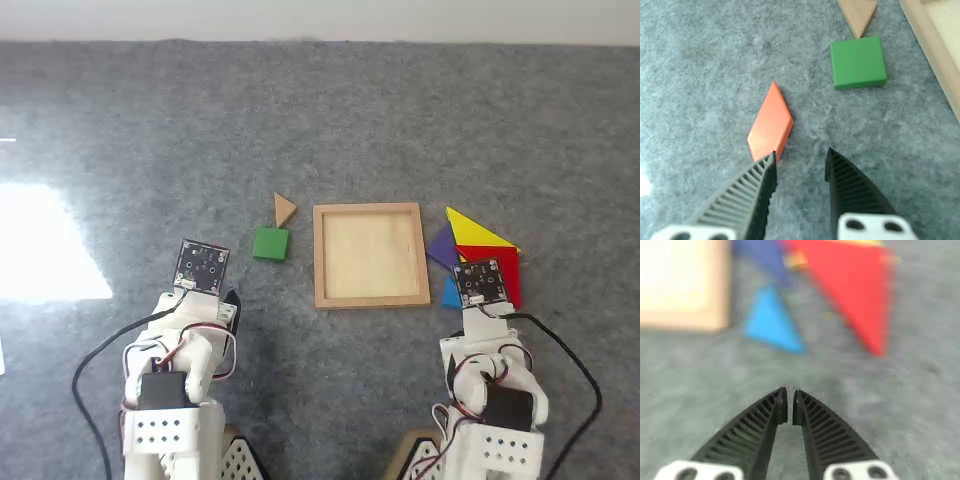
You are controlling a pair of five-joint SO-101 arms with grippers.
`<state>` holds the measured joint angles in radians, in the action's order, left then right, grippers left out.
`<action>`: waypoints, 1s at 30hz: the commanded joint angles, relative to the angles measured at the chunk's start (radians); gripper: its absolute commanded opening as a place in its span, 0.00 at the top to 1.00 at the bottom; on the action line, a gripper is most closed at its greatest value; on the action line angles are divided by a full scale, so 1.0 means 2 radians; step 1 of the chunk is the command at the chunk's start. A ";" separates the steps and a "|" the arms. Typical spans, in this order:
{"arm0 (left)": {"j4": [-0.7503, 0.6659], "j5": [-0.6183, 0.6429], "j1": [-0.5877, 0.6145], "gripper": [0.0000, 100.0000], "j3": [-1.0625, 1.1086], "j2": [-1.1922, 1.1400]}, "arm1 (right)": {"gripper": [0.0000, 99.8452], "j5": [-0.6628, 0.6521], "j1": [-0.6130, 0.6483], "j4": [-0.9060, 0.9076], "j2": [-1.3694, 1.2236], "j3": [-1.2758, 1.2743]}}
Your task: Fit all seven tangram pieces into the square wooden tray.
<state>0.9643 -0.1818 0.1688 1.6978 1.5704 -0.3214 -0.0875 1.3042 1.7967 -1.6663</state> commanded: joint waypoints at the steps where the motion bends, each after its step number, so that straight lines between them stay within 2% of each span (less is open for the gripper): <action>1: 0.000 -0.006 0.003 0.85 -0.004 0.008 | 0.96 0.005 0.016 0.003 0.009 -0.008; 13: 0.000 -0.006 0.003 0.85 -0.004 0.008 | 0.95 0.002 0.013 0.003 0.009 -0.008; 17: 0.000 -0.006 0.003 0.85 -0.004 0.008 | 0.95 -0.002 0.010 -0.032 0.009 -0.008; 19: 0.000 -0.006 0.003 0.85 -0.004 0.008 | 0.95 -0.034 0.000 -0.053 0.009 -0.008; 23: 0.000 -0.006 0.003 0.85 -0.004 0.008 | 0.95 -0.153 -0.029 -0.106 0.009 0.002; 27: 0.000 -0.006 0.003 0.85 -0.004 0.008 | 0.95 -0.126 -0.063 -0.135 0.008 0.058; 30: 0.000 -0.006 0.003 0.85 -0.004 0.008 | 0.94 -0.126 -0.055 -0.117 0.001 0.126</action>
<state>0.9643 -0.1818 0.1688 1.6978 1.5704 -0.5731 -0.1949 1.0725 1.7967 -1.6003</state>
